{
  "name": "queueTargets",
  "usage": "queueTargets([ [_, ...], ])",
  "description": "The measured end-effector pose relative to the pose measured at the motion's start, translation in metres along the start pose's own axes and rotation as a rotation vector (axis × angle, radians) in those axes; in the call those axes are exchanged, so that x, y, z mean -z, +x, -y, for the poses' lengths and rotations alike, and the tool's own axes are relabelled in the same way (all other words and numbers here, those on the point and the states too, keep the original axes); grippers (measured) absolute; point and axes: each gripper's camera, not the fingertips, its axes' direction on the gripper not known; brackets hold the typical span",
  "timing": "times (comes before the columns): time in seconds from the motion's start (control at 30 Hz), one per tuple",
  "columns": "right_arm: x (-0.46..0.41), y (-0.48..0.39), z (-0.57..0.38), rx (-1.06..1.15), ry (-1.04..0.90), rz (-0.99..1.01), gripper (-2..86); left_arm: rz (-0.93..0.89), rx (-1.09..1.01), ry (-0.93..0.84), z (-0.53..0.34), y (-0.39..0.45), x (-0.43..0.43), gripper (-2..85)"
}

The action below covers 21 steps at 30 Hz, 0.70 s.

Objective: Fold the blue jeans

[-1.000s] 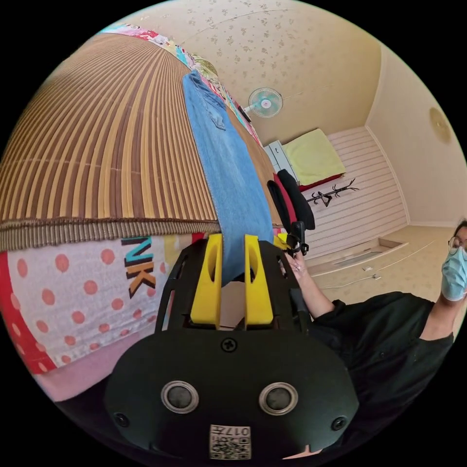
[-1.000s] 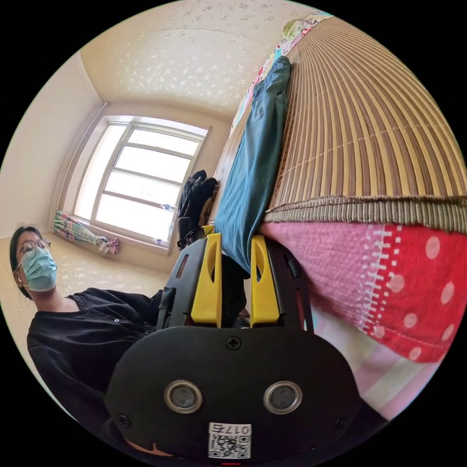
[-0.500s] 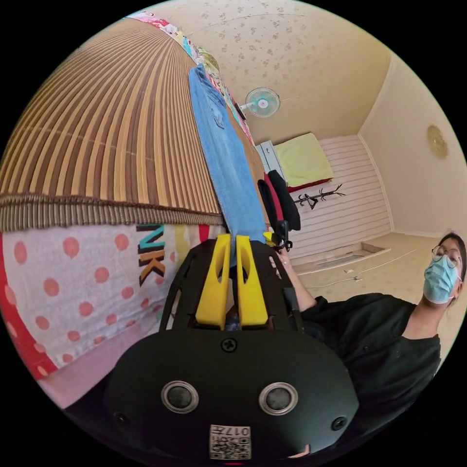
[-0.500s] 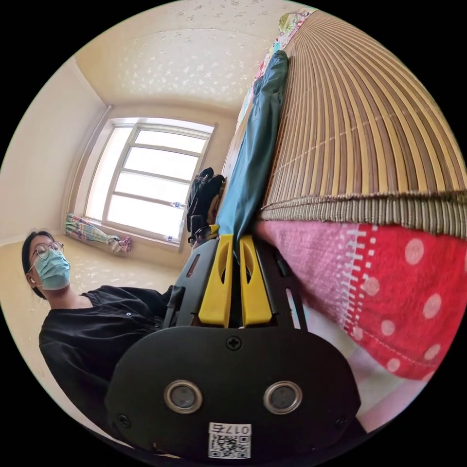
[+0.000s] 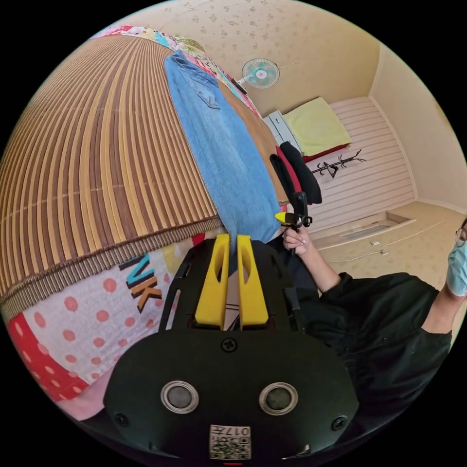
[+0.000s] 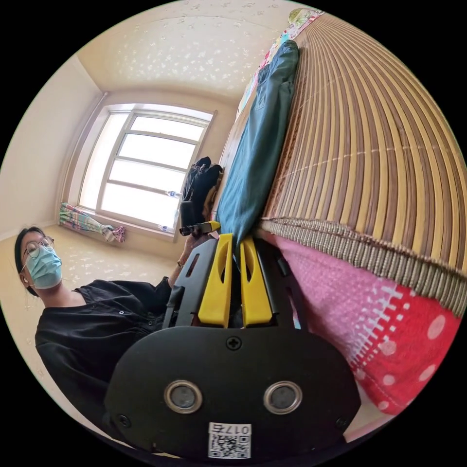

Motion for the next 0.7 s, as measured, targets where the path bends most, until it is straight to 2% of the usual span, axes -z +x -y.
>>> queueTargets([
  [0.1, 0.006, 0.0, -0.002, 0.003, 0.03, 0.057, 3.0, -0.044, 0.017, 0.014, -0.001, -0.003, 0.0, 0.3],
  [0.23, 0.013, -0.01, -0.005, 0.037, 0.048, 0.15, 3.4, -0.101, -0.102, 0.07, -0.005, 0.02, 0.007, 0.5],
  [0.3, 0.014, -0.015, -0.004, 0.034, 0.056, 0.157, 4.0, -0.141, -0.094, 0.085, -0.004, 0.02, 0.004, 1.5],
  [0.37, 0.01, -0.01, 0.001, 0.008, 0.04, 0.17, 5.9, -0.21, -0.036, 0.079, -0.001, 0.004, -0.007, 6.8],
  [0.47, 0.003, 0.001, 0.003, -0.035, 0.038, 0.159, 5.8, -0.31, 0.022, 0.115, -0.002, -0.015, -0.02, 9.3],
  [0.7, -0.011, -0.002, -0.001, -0.04, 0.027, 0.161, 4.2, -0.178, 0.019, 0.072, 0.0, 0.004, -0.039, 6.6],
])
